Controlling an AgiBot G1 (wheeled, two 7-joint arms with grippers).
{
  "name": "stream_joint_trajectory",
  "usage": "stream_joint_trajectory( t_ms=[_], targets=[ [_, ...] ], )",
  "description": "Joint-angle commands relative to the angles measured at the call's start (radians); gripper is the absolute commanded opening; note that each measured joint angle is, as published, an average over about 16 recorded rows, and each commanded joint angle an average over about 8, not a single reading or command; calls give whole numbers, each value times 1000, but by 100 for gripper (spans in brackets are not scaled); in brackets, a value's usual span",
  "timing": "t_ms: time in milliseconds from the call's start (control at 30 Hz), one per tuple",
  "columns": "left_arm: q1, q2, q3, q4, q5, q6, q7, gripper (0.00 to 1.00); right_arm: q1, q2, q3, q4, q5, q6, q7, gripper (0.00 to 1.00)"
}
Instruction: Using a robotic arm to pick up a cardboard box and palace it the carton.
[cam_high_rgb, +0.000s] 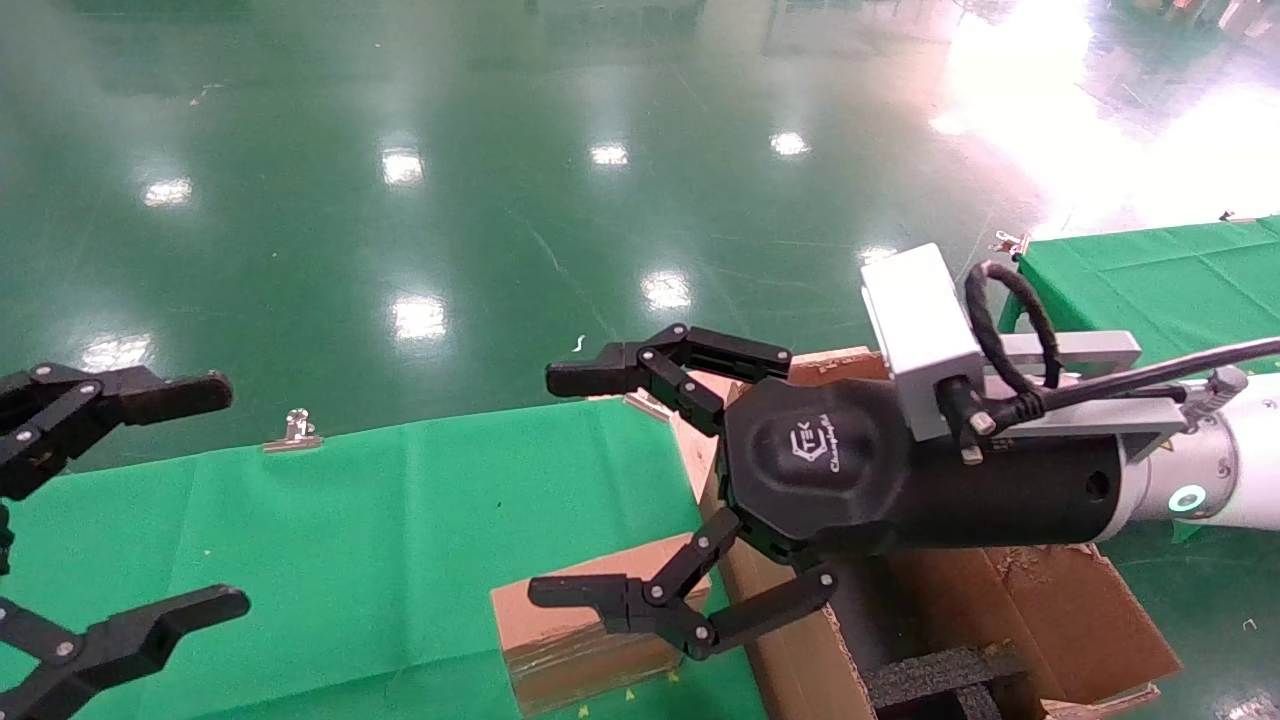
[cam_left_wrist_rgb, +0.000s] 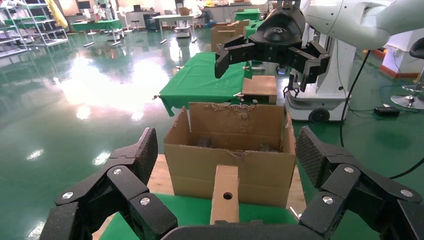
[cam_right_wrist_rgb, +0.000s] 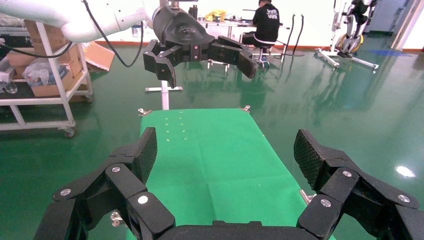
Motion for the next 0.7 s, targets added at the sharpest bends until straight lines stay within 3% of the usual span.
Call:
stream_joint_trajectory(
  t_ms=[33,367,633,700],
  targets=[
    [0,0,0,0,0,0,0,100,0,0,0,0,0,0,0,100],
    [0,0,0,0,0,0,0,100,0,0,0,0,0,0,0,100],
    [0,0,0,0,0,0,0,3,0,0,0,0,0,0,0,100],
    [0,0,0,0,0,0,0,0,0,0,0,0,0,0,0,100]
  ],
)
